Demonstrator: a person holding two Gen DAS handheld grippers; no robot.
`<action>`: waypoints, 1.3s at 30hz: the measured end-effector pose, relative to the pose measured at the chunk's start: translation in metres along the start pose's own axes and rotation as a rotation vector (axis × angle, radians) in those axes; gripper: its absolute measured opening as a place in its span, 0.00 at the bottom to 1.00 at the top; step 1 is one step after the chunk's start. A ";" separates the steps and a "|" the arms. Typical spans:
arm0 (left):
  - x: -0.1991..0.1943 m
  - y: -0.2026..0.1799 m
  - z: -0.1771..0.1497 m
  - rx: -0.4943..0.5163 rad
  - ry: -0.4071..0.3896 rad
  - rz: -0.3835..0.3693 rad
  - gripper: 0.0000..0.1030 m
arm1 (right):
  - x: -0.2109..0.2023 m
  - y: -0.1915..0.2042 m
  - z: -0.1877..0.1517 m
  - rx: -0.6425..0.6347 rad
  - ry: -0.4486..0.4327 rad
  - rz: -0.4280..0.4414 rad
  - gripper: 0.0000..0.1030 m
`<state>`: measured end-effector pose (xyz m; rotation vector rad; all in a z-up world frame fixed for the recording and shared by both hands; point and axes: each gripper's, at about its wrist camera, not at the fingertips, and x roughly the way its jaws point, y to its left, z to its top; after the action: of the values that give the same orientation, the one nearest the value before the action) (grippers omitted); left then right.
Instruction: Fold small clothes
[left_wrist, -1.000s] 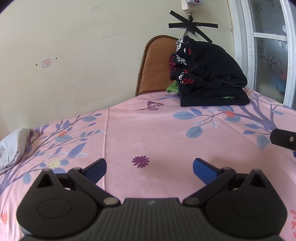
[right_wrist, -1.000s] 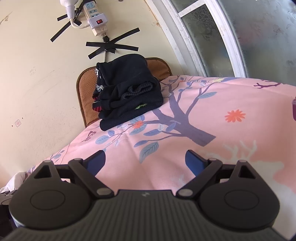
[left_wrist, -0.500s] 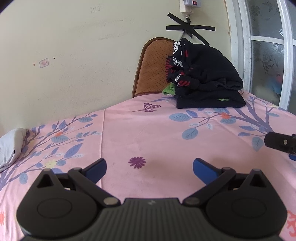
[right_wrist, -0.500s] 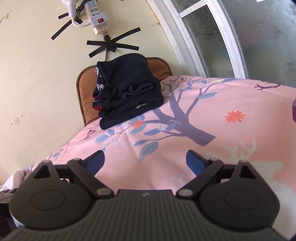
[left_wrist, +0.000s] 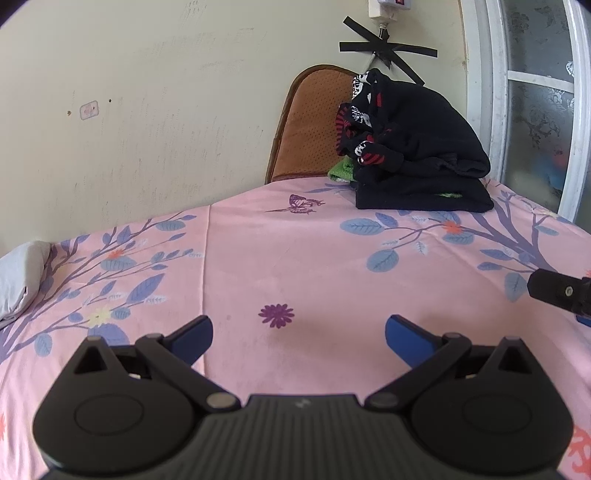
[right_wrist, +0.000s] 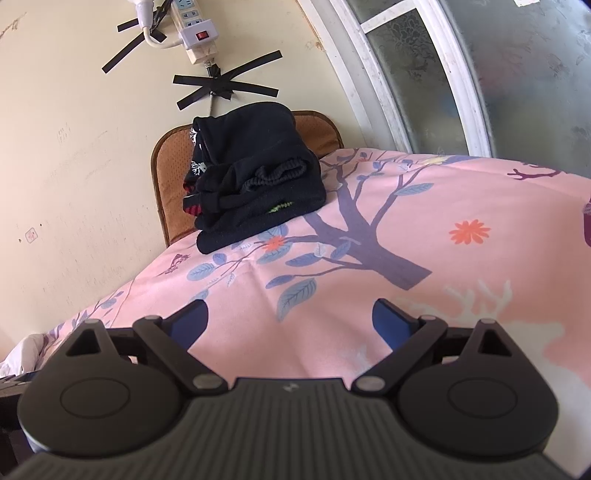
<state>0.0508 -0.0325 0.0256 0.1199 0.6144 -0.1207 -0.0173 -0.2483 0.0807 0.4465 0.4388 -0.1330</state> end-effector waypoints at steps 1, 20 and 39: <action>0.000 0.001 0.000 -0.003 0.001 0.002 1.00 | 0.000 0.000 0.000 -0.002 0.000 -0.001 0.95; 0.000 0.005 0.001 -0.037 -0.005 0.056 1.00 | 0.000 0.000 0.000 0.000 -0.001 -0.001 0.95; -0.015 0.013 0.007 -0.047 -0.050 0.101 1.00 | -0.001 0.002 -0.002 0.001 0.001 0.005 0.96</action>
<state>0.0445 -0.0197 0.0407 0.1016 0.5601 -0.0116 -0.0184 -0.2458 0.0802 0.4485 0.4387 -0.1286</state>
